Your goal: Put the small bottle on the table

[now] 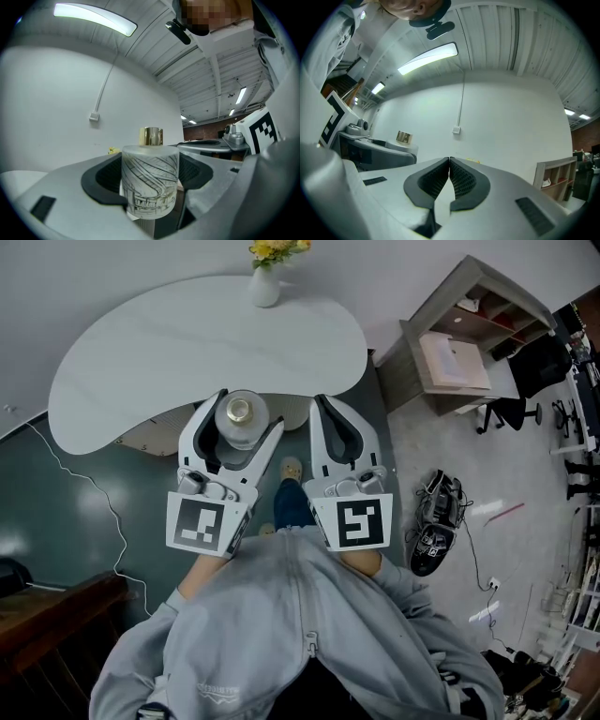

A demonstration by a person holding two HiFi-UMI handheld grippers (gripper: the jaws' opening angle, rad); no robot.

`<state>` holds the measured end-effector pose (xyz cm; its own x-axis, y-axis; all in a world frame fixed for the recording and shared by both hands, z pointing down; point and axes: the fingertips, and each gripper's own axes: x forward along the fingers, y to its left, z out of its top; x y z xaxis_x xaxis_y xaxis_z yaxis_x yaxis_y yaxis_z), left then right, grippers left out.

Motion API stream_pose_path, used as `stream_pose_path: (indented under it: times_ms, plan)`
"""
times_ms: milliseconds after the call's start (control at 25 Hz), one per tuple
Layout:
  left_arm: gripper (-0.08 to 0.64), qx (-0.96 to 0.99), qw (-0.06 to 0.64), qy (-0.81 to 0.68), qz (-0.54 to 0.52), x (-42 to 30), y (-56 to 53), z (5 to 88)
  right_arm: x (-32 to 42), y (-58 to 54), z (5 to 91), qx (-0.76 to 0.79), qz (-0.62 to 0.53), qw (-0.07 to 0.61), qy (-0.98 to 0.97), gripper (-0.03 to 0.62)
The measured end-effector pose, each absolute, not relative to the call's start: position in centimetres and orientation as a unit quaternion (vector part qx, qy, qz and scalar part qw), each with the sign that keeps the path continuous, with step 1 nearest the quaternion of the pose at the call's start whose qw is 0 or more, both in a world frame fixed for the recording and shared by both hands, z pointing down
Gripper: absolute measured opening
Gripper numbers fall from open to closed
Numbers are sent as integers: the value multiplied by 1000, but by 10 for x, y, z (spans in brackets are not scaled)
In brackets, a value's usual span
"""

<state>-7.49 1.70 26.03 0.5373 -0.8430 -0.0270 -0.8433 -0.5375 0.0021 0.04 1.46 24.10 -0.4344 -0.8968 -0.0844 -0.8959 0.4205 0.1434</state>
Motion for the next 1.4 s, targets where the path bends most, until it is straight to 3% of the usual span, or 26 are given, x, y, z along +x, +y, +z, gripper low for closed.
stream_pose_path:
  times_ms: [1400]
  plan:
    - [336, -855, -6, 518, 25, -35, -190, 265, 30, -201, 262, 483, -61, 9, -874, 28]
